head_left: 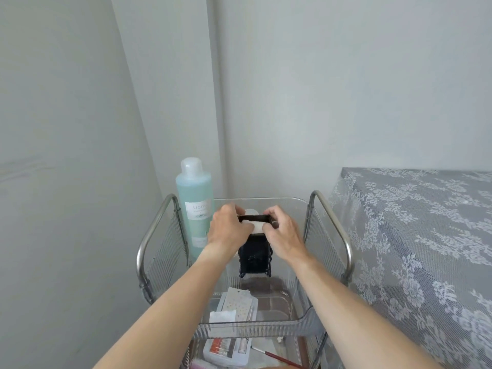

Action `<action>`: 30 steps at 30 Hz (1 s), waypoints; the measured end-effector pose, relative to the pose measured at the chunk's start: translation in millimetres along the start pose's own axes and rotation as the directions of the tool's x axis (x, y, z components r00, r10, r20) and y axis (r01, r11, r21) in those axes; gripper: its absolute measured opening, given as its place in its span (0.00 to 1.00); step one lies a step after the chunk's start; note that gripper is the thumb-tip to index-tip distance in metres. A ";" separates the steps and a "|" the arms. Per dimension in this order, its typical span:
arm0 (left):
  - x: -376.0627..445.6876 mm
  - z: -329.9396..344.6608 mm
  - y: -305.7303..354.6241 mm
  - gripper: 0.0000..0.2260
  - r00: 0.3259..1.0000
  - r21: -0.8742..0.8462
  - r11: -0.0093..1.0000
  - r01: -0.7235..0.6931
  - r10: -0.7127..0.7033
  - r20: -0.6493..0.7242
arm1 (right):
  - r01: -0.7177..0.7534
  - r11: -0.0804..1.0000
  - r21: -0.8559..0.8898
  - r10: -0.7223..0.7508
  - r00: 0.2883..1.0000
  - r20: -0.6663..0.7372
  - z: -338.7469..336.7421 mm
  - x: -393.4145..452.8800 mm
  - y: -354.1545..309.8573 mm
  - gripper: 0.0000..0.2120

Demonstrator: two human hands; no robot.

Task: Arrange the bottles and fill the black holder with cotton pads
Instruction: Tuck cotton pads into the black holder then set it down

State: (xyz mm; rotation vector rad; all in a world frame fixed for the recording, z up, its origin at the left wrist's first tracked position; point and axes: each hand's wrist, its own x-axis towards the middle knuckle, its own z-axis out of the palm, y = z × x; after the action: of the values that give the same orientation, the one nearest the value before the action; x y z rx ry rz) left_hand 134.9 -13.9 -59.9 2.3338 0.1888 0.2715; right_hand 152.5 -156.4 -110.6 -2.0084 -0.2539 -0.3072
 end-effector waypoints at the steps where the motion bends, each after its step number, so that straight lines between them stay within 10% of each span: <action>1: 0.3 -1.4 1.5 0.13 1.000 -0.031 1.000 0.002 -0.002 0.004 | -0.009 1.000 -0.003 0.009 1.000 0.002 -0.6 2.7 -0.8 0.09; 6: -7.3 -18.7 -0.3 0.11 0.997 -0.081 0.996 0.028 -0.033 -0.066 | -0.019 0.998 -0.053 0.018 0.999 -0.026 -3.8 8.8 -4.7 0.15; 9: -11.6 -34.0 -7.7 0.10 0.976 0.114 0.982 0.152 -0.168 0.142 | -0.006 0.998 -0.070 0.008 1.000 0.030 -3.9 5.7 -6.8 0.19; 13: -35.8 -33.3 -7.1 0.17 0.713 0.595 0.804 0.010 -0.423 0.559 | -0.036 0.995 -0.092 0.041 0.997 0.060 -4.2 0.5 -2.6 0.25; 17: -50.0 -22.1 -20.5 0.28 0.562 0.781 0.587 -0.213 -0.580 0.590 | -0.046 0.997 -0.059 0.049 0.997 0.060 -0.5 -1.5 -5.6 0.25; 25: -65.9 -3.3 -35.0 0.17 0.627 0.718 0.653 -0.240 -0.461 0.628 | -0.050 0.994 -0.095 0.057 0.995 0.076 -2.3 -7.5 -2.5 0.21; 30: -55.2 -11.7 -32.9 0.25 0.549 0.500 0.858 -0.120 -0.362 0.754 | -0.062 0.994 -0.086 0.069 0.995 0.075 -2.8 -5.0 -2.5 0.23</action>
State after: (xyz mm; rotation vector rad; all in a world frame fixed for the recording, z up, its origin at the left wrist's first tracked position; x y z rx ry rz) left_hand 76.8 5.1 -83.0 2.6531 -0.0698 -1.1237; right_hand 146.7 -158.0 -108.9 -2.1098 -0.2269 -0.2012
